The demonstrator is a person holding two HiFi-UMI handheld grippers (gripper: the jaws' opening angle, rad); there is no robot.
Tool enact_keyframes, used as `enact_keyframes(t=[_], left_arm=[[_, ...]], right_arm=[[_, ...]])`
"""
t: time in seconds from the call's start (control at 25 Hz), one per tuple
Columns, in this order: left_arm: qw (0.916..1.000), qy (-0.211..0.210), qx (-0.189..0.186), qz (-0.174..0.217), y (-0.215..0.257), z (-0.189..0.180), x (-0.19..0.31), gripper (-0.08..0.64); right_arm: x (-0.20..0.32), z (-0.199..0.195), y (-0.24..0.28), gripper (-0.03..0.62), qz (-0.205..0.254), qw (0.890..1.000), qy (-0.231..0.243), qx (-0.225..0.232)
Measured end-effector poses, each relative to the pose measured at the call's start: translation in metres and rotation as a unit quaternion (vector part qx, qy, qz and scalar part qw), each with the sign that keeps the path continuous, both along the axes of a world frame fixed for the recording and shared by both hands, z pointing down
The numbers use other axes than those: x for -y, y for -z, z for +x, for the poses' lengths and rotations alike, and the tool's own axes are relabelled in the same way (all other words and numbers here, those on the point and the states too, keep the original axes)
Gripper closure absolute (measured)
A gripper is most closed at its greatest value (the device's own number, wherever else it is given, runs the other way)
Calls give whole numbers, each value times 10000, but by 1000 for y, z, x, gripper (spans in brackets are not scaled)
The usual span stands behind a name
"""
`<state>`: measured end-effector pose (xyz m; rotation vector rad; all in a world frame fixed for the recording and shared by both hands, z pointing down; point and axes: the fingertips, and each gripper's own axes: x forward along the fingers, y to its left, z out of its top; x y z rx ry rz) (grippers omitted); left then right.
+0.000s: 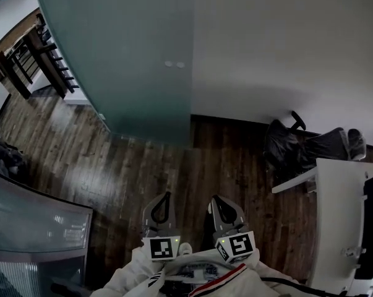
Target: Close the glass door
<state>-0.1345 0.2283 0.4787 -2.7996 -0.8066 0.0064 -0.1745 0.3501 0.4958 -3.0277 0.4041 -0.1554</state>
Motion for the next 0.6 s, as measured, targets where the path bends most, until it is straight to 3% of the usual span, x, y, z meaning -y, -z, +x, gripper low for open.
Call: enact_keyframes(t=[0.24, 0.4, 0.6], left_arm=[[9977, 619, 76, 275, -8, 69, -3, 557], [9943, 1009, 18, 348, 16, 123, -21, 557], [9906, 1273, 219, 454, 14, 184, -56, 557]], right_arm=[[-6, 90, -7, 588, 204, 9978, 617, -96], [-39, 154, -5, 588, 460, 9957, 806, 78], [-80, 217, -10, 588, 463, 9934, 1016, 269]])
